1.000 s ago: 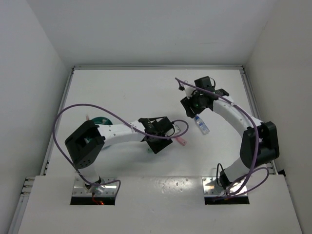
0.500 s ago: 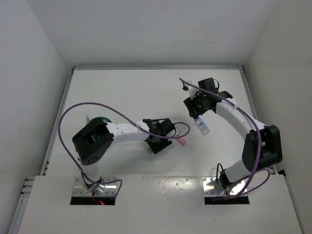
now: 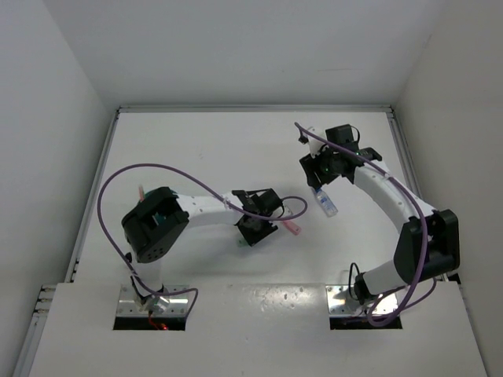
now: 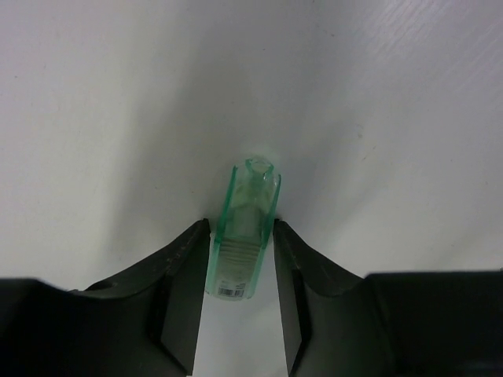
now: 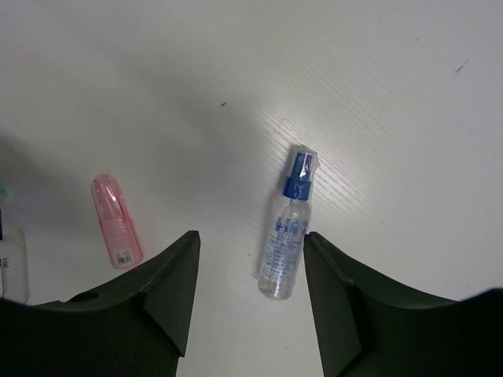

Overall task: Sort the stationery into containers
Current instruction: Pick up the pen from the center of the board, then place the pen in the storage box.

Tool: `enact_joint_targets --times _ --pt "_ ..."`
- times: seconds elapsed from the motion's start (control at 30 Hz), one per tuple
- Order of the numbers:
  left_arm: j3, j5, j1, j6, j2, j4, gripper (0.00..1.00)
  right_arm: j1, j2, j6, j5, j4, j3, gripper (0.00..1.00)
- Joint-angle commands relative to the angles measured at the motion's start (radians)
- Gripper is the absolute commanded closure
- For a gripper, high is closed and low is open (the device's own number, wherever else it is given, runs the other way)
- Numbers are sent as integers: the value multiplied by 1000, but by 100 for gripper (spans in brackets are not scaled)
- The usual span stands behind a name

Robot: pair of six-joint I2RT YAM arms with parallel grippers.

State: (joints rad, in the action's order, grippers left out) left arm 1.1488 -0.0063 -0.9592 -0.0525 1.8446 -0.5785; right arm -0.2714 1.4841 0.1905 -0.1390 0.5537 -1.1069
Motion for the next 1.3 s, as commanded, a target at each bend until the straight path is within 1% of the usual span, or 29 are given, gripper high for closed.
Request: enact_joint_targets --times 0.0,0.03,0.07,0.13,0.17,0.2,0.23,0.27,0.3,0.33,0.37,0.4,0.43,0.47,0.5,0.53,0.57,0.6,0.63,0.67,0.77,0.83,0.87,0.93,1.03,1.1,1.27 --pt "11 26 10 13 22 11 58 8 -41 -11 -33 -26 4 44" --pt "11 26 10 13 22 2 60 8 -50 -11 -33 -26 4 44" --pt "11 17 10 13 22 2 69 8 -50 -11 -33 -26 13 44" --pt "11 -7 10 -23 -5 2 80 8 -50 -11 -33 -26 13 44" --pt "11 -73 10 -45 -28 2 85 8 -60 -11 -33 -26 13 44" --pt "11 -108 20 -73 -101 2 95 8 -61 -11 -33 -26 13 44" --pt "11 -148 20 -101 -152 11 100 8 -61 -11 -33 -26 24 44" --pt "2 -206 33 -183 -210 34 100 8 -61 -11 -42 -26 24 44" --pt "-10 -297 46 -220 -272 48 100 8 -61 -11 -42 -26 24 44" --pt "-35 -355 47 -318 -398 58 100 8 -61 -11 -54 -26 24 44" --pt "-53 -432 56 -370 -462 72 100 8 -61 -11 -68 -26 24 44" --pt "-72 -558 68 -415 -522 72 100 8 -61 -11 -77 -26 24 46" --pt "-89 -654 68 -476 -577 48 100 8 -61 -11 -92 -26 24 46" --pt "-106 -744 68 -615 -676 23 100 8 -51 -11 -93 -15 24 46" --pt "-141 -879 80 -677 -720 -7 100 8 -51 -11 -105 -15 24 47" --pt "-158 -950 89 -833 -760 -105 100 8 -51 -11 -119 -15 24 47" --pt "-194 -1013 89 -898 -827 -147 100 8 -51 -11 -119 -15 24 47" --pt "-214 -1106 89 -967 -859 -187 100 8 -51 -11 -119 -15 24 47" --pt "-230 -1142 89 -1066 -889 -245 100 8 -51 -11 -129 -15 24 47" --pt "-245 -1161 89 -1237 -916 -338 100 8 -51 -11 -129 -15 24 47" --pt "-320 -1189 80 -1389 -989 -400 100 8 -42 -11 -140 -15 24 47" --pt "-347 -1209 80 -1597 -969 -495 100 8 -42 -11 -151 -6 24 47" --pt "-347 -1222 80 -1773 -951 -618 100 8 -42 -11 -151 -6 24 47" --pt "-333 -1241 71 -1884 -886 -713 100 8 -33 -11 -160 -6 33 47" --pt "-324 -1241 62 -1885 -865 -724 100 8 -24 -2 -160 -6 33 47" --pt "-346 -1264 62 -1926 -884 -724 100 8 -24 -2 -160 -6 33 47" --pt "-425 -1376 62 -1971 -884 -724 100 8 -15 -2 -169 -6 33 47"
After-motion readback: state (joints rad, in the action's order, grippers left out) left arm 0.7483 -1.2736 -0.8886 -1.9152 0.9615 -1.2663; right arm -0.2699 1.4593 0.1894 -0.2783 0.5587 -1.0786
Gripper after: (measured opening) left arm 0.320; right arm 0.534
